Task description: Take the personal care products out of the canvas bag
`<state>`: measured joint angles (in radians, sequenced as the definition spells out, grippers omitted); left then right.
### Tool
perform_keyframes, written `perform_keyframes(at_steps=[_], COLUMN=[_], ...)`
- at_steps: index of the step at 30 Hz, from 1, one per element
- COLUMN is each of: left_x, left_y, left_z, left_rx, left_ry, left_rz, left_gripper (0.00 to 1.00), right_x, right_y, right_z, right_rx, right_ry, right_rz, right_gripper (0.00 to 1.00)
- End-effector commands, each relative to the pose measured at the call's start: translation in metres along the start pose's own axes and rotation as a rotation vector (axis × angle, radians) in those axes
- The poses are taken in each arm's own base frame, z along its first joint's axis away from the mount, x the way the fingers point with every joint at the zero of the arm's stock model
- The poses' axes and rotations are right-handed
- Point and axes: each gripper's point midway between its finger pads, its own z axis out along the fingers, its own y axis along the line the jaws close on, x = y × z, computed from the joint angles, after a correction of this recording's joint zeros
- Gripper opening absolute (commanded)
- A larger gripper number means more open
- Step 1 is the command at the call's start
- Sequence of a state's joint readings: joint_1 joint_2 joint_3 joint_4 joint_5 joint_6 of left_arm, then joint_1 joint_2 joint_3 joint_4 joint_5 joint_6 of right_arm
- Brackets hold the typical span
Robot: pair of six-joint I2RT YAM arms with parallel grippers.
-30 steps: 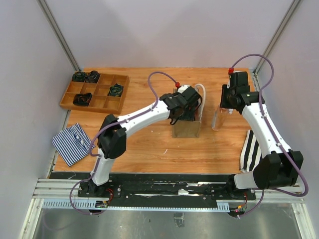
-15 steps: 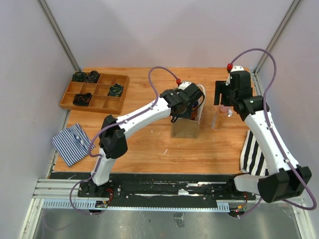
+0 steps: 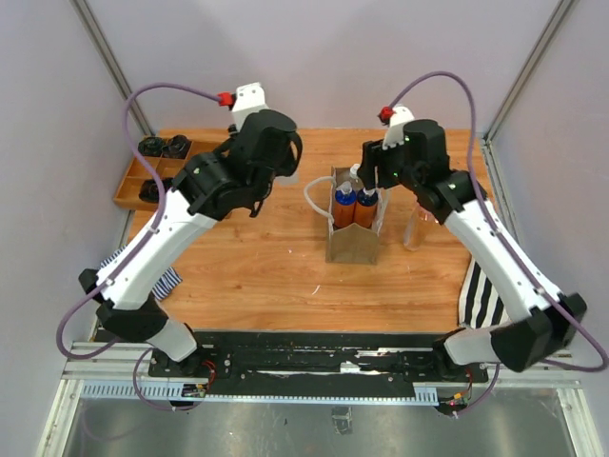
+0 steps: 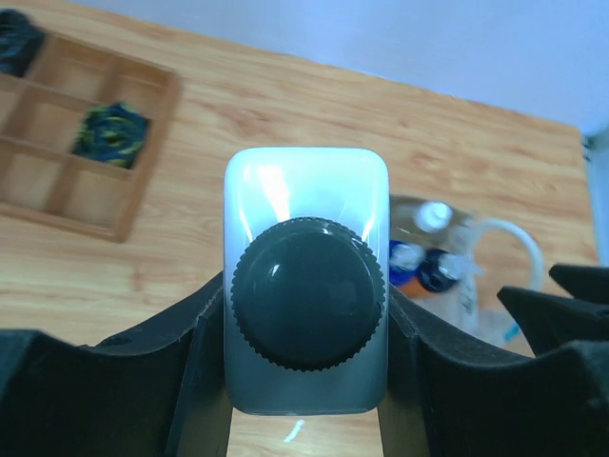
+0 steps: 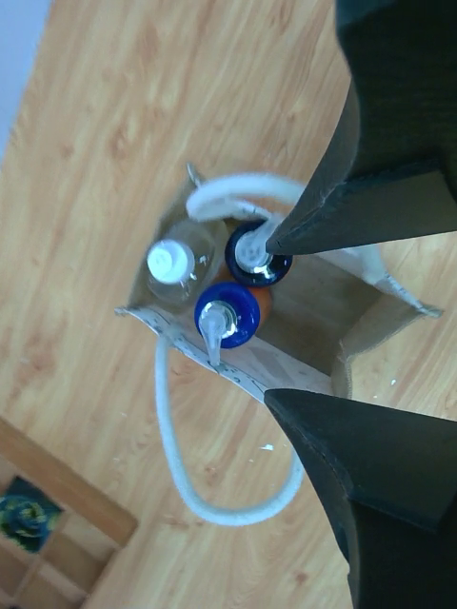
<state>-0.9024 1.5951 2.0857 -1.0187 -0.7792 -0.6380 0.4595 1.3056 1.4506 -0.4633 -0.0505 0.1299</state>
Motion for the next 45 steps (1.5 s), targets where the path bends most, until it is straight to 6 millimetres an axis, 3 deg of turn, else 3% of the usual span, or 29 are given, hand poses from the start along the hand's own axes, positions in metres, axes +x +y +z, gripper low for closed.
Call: perform_keyframes(at_steps=[1, 7, 13, 21, 29, 32, 38, 42, 45], left_x=[-0.004, 0.059, 0.12, 0.155, 0.184, 0.19, 0.197, 0.195, 0.192], left_y=[0.024, 0.038, 0.054, 0.065, 0.076, 0.078, 0.084, 0.089, 0.09], left_z=[0.017, 0.055, 0.082, 0.092, 0.094, 0.094, 0.092, 0.087, 0.081], left_rx=[-0.088, -0.11, -0.122, -0.127, -0.122, -0.119, -0.132, -0.138, -0.128], left_ry=[-0.074, 0.058, 0.11, 0.148, 0.182, 0.187, 0.2, 0.195, 0.189], left_rz=[-0.057, -0.023, -0.043, -0.005, -0.003, -0.007, -0.001, -0.014, -0.036], left_gripper=[0.0, 0.0, 0.0, 0.0, 0.06, 0.13, 0.34, 0.64, 0.75], right_x=[0.018, 0.054, 0.089, 0.116, 0.12, 0.122, 0.118, 0.09, 0.06], right_y=[0.03, 0.038, 0.034, 0.028, 0.018, 0.019, 0.022, 0.026, 0.026], right_z=[0.039, 0.083, 0.108, 0.132, 0.144, 0.15, 0.142, 0.122, 0.103], right_rx=[-0.146, -0.169, -0.13, -0.074, 0.016, 0.016, 0.021, 0.019, 0.023], right_ry=[0.09, 0.224, 0.31, 0.363, 0.348, 0.341, 0.329, 0.263, 0.195], right_rz=[0.018, 0.018, -0.014, -0.065, -0.129, -0.146, -0.154, -0.155, -0.148], right_gripper=[0.58, 0.55, 0.53, 0.49, 0.5, 0.46, 0.04, 0.01, 0.01])
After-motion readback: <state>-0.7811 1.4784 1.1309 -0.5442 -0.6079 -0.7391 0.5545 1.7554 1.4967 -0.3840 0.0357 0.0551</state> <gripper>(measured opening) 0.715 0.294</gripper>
